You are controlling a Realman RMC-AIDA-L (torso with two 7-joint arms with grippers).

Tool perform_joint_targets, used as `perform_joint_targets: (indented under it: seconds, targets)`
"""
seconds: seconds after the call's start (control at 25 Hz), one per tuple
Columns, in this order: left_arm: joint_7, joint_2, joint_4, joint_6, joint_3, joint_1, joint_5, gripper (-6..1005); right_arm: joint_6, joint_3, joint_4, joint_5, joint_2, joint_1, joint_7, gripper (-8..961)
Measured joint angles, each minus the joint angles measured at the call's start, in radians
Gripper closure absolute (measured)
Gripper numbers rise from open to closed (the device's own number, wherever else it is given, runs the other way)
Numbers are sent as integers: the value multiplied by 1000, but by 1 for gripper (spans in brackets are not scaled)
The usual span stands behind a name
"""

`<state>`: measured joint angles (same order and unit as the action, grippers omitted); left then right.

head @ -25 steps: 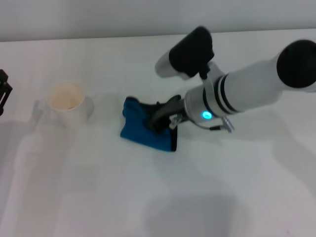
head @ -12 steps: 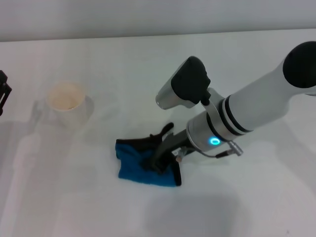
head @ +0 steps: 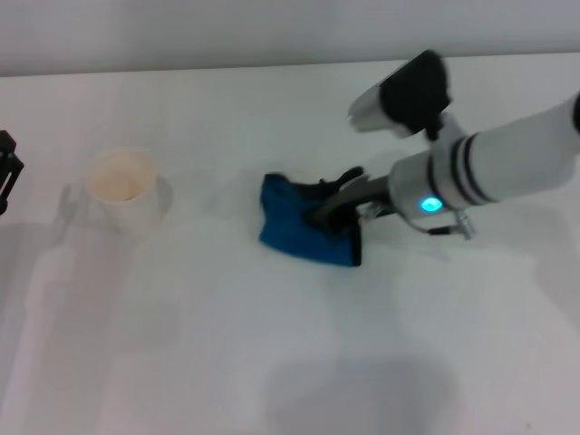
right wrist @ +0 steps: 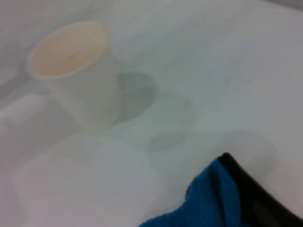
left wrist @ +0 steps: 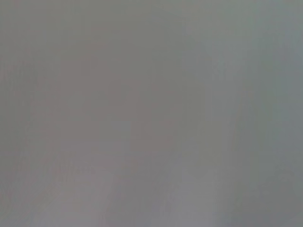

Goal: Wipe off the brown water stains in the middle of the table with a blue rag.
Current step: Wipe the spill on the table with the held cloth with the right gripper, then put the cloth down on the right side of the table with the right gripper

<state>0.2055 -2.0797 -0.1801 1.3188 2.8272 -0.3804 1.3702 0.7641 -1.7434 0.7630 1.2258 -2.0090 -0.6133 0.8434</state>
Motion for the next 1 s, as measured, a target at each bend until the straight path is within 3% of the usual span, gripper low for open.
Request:
perform_joint_targets:
  seconds: [0.32,0.76,1.0]
  targets:
    - [0,2,6,0,0,0,0,113,212,288,-20,-169,11,23,83,923]
    - [0,3,13,0,-7,3,0,112,460,437,2,-372,19,23,54,923]
    - [0,3,15,0,-8,2,2,113,573,470,136,-445,20,96,17,923]
